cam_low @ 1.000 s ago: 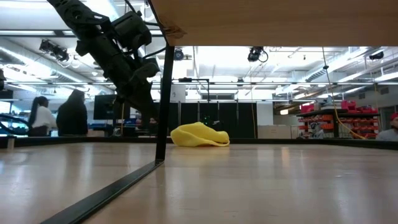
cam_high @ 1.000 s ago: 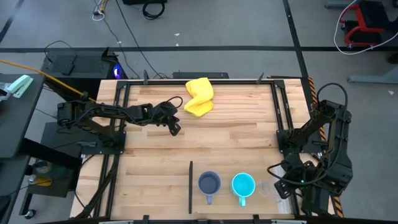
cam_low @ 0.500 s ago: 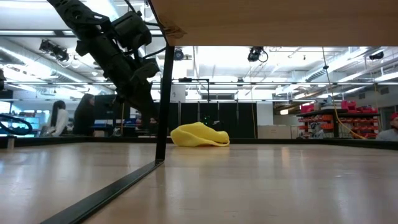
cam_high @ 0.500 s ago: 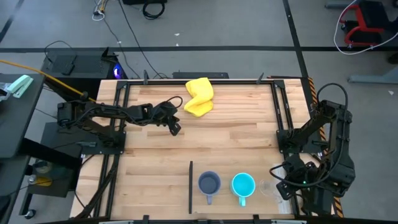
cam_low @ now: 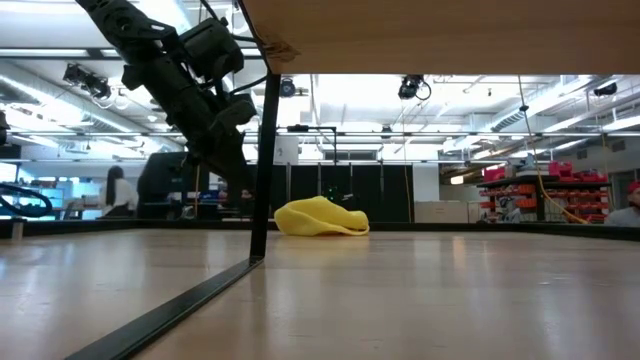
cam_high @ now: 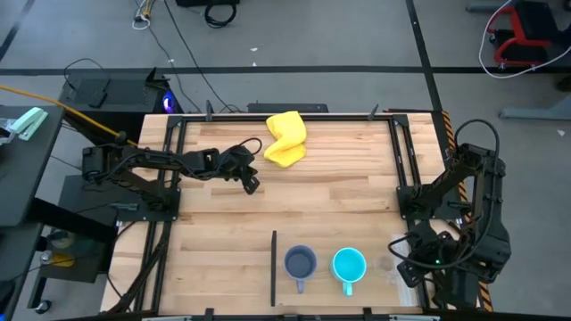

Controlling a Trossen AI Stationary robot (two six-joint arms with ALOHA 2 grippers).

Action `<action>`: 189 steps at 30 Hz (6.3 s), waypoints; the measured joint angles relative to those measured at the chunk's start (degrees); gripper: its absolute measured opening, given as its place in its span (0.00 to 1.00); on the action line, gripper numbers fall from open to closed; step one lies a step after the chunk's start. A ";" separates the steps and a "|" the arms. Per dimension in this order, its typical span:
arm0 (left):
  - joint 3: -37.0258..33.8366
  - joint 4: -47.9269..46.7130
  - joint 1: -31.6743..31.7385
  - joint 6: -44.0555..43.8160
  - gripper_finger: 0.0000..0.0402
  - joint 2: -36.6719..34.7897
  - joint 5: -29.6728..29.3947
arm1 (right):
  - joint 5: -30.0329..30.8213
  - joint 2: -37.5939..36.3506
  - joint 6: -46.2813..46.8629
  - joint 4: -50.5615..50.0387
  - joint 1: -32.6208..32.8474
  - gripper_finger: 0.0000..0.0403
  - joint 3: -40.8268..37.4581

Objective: Stack small to large cups/mugs on shelf
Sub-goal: Put the transparent mug on the shelf, then return to Home Position

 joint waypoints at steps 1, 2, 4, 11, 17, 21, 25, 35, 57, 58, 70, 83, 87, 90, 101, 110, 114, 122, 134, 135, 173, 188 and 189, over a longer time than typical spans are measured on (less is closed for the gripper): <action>0.00 0.00 0.00 0.00 0.03 0.00 0.00 | 0.55 0.00 -0.12 0.00 0.07 0.15 0.00; 0.00 0.00 0.00 0.00 0.03 0.00 0.00 | 0.99 0.00 -0.19 0.00 0.11 0.15 0.00; 0.00 0.00 0.00 0.01 0.04 -0.05 0.00 | 2.03 0.00 -0.50 0.02 0.13 0.15 0.00; 0.00 0.00 0.00 0.02 0.07 -0.07 -0.04 | 2.45 0.00 -1.30 0.00 0.13 0.15 0.00; 0.00 0.00 0.00 0.02 0.05 -0.07 -0.04 | 2.45 0.00 -1.57 0.00 0.13 0.15 0.00; 0.00 0.00 0.00 0.07 0.04 -0.07 -0.06 | 2.61 0.00 -1.54 0.00 0.78 0.15 0.00; 0.00 0.00 -0.01 0.09 0.04 -0.07 -0.07 | 3.25 0.00 -0.46 0.00 2.10 0.15 0.00; 0.00 0.00 0.00 0.04 0.05 -0.07 -0.07 | 7.97 0.00 -0.43 0.00 3.23 0.15 0.00; 0.00 0.00 -0.02 0.24 0.07 0.02 -0.07 | 47.79 -0.02 -22.37 0.02 3.23 0.15 0.00; 0.00 0.04 -0.02 0.24 0.06 0.02 -0.09 | 52.42 -0.02 -25.68 0.05 3.23 0.15 0.00; -0.01 0.33 -0.20 -3.63 0.04 0.02 -0.05 | 67.74 -0.28 -44.94 1.70 1.86 0.15 0.04; 0.00 0.28 -0.44 -3.36 0.08 0.02 0.13 | 61.88 0.13 -63.61 41.64 5.49 0.15 -8.48; -0.02 1.40 -0.46 -1.69 0.07 0.02 0.17 | 60.71 0.11 -71.82 53.96 5.64 0.15 -11.81; -0.02 3.80 -0.44 -0.37 0.06 0.02 0.79 | 55.38 0.11 -77.74 60.09 3.32 0.15 -12.11; -0.02 8.18 -1.41 0.83 0.08 0.02 8.57 | 18.80 -4.58 -117.14 87.65 -12.45 0.15 -12.20; -0.02 10.16 -6.46 4.05 0.07 -0.07 8.90 | 9.17 -21.80 -128.77 83.18 -22.55 0.15 -12.18; -0.02 12.40 -7.66 4.56 0.06 -0.24 8.86 | 9.03 -29.78 -132.54 85.80 -24.41 0.15 -17.07; -0.05 13.36 -9.87 8.58 0.09 -5.94 10.37 | 7.25 -52.58 -131.42 105.47 -28.01 0.15 -46.14; 0.02 5.97 -2.38 14.49 0.06 -37.64 25.09 | 4.92 -69.06 -127.55 112.35 -34.38 0.15 -67.34; 0.02 3.66 -1.35 14.72 0.06 -40.48 25.07 | 4.92 -69.96 -127.45 112.50 -35.07 0.15 -67.92; -32.34 5.09 3.21 6.86 0.09 -80.11 20.79 | 5.84 -84.72 -116.09 114.24 -43.19 0.15 -90.12; -37.44 7.36 3.21 12.95 0.07 -79.24 19.05 | 5.86 -84.65 -120.74 98.85 -43.19 0.15 -90.12; -37.44 7.30 3.21 13.18 0.08 -79.19 19.04 | 5.84 -84.65 -120.44 97.34 -43.19 0.15 -90.12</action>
